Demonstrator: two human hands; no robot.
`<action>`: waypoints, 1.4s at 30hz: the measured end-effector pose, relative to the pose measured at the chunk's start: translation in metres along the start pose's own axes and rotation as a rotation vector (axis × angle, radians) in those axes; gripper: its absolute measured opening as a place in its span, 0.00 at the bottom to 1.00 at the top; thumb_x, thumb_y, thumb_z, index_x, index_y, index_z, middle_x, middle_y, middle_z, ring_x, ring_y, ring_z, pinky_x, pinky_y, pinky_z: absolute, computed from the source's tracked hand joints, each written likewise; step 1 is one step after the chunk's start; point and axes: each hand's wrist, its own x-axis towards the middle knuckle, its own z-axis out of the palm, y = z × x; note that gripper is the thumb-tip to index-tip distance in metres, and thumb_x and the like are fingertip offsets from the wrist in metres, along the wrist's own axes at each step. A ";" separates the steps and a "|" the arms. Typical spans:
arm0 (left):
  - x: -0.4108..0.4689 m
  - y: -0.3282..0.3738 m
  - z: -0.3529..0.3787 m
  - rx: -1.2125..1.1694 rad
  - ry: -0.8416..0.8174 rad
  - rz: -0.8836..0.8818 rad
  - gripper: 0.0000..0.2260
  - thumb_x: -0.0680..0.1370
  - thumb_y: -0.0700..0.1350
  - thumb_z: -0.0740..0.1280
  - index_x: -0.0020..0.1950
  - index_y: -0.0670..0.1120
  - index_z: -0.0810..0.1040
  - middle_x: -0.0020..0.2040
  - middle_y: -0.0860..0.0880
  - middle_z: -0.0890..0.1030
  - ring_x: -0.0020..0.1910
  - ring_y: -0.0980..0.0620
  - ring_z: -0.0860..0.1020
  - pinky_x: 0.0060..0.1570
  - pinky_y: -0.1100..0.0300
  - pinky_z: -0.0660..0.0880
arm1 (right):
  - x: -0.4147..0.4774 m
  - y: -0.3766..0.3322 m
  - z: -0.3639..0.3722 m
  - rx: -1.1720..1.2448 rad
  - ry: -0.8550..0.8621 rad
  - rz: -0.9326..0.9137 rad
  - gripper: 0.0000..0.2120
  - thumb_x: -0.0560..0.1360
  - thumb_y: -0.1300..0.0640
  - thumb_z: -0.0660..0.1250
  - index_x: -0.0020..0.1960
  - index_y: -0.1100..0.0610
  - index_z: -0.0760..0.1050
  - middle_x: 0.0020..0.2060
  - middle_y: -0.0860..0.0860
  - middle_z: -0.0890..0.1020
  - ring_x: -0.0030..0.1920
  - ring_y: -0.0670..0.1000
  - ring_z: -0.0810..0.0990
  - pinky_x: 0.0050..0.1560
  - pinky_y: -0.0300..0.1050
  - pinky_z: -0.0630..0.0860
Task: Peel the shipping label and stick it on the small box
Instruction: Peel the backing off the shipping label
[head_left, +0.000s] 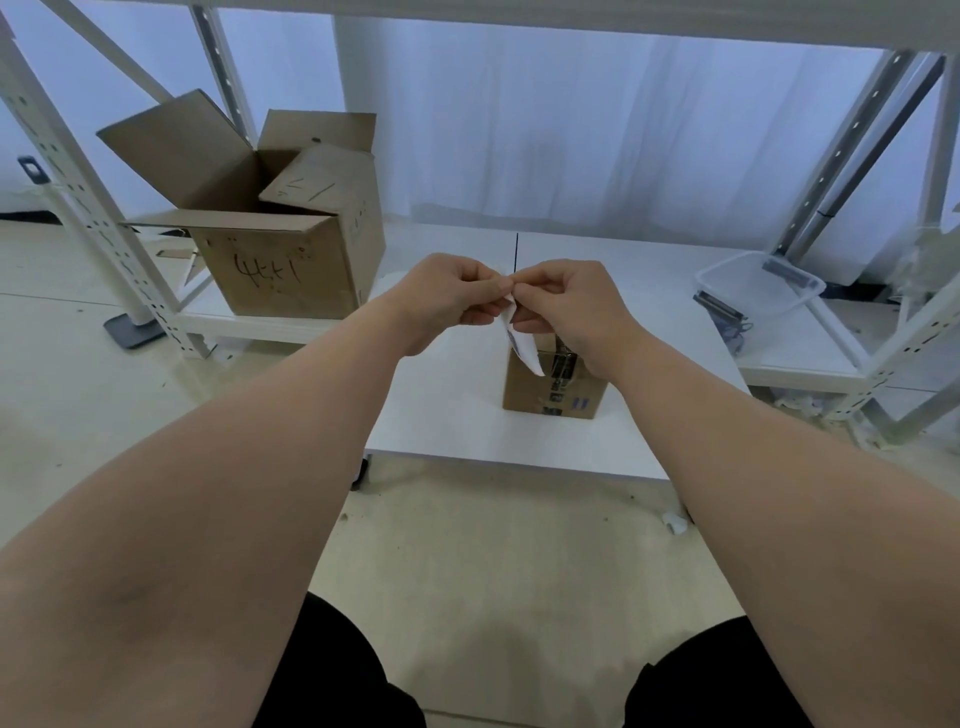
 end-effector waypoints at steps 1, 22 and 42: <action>0.000 0.000 -0.001 -0.004 -0.015 -0.001 0.05 0.77 0.41 0.67 0.42 0.43 0.80 0.39 0.48 0.81 0.37 0.57 0.79 0.43 0.66 0.77 | 0.000 0.000 -0.001 0.029 -0.004 0.017 0.05 0.76 0.65 0.66 0.47 0.60 0.81 0.38 0.54 0.83 0.38 0.49 0.83 0.46 0.42 0.83; -0.001 0.001 -0.001 0.014 -0.016 0.065 0.06 0.79 0.40 0.63 0.44 0.42 0.78 0.43 0.45 0.81 0.44 0.52 0.80 0.49 0.64 0.79 | 0.000 -0.002 -0.001 0.126 0.047 0.083 0.02 0.73 0.61 0.71 0.44 0.59 0.81 0.38 0.56 0.84 0.38 0.50 0.84 0.44 0.42 0.83; -0.004 0.008 0.010 0.120 0.096 0.157 0.03 0.76 0.37 0.66 0.43 0.40 0.78 0.40 0.46 0.82 0.43 0.52 0.81 0.48 0.65 0.79 | 0.003 -0.002 0.003 0.030 0.136 0.033 0.02 0.74 0.61 0.69 0.45 0.60 0.79 0.38 0.55 0.84 0.40 0.51 0.82 0.43 0.42 0.81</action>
